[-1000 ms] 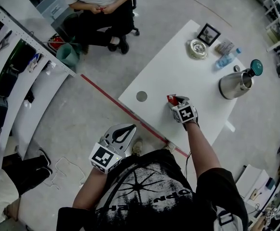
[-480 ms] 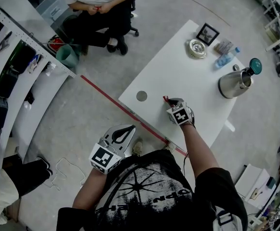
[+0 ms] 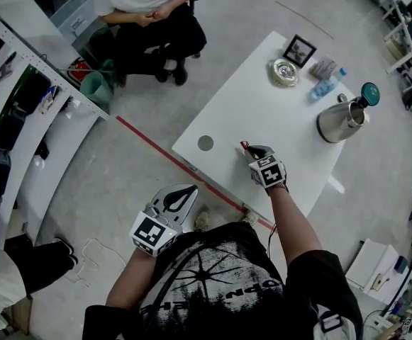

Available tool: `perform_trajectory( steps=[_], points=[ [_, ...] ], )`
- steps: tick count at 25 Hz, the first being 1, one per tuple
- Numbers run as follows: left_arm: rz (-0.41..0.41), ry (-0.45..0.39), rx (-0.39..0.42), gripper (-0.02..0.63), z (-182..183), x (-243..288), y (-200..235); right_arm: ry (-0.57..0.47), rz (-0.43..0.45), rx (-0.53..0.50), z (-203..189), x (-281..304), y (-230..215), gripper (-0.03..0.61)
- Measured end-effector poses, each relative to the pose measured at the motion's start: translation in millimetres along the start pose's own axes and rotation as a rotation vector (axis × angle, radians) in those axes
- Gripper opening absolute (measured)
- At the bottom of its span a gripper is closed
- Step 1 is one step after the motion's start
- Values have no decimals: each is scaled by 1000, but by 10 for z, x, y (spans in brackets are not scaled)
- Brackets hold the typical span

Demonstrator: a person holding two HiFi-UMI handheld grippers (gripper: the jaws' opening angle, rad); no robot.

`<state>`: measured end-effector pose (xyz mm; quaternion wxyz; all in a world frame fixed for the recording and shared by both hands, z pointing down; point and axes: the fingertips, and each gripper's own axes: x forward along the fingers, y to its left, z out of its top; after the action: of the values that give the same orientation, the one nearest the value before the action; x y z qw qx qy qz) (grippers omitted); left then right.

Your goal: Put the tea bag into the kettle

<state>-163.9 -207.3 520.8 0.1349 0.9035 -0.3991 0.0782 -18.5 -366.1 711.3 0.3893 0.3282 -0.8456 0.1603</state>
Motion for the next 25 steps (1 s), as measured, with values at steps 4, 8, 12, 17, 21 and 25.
perform_trajectory(
  steps=[4, 8, 12, 17, 21, 25],
  points=[
    [-54, 4, 7, 8, -9, 68, -65, -57, -29, 25, 89, -243, -35, 38],
    [-131, -16, 32, 8, 140, 294, -167, -124, -92, 66, 163, -593, -252, 38],
    [-220, -36, 90, 8, 321, 560, -304, -205, -176, 107, 188, -1024, -507, 38],
    [-289, -14, 184, 8, 475, 927, -546, -268, -286, 54, 204, -1568, -800, 38],
    [-369, -27, 210, 8, 555, 1230, -858, -309, -337, 55, 129, -1990, -1026, 38],
    [-430, -42, 207, 8, 661, 1543, -1185, -322, -404, 24, 13, -2398, -1313, 38]
  ],
)
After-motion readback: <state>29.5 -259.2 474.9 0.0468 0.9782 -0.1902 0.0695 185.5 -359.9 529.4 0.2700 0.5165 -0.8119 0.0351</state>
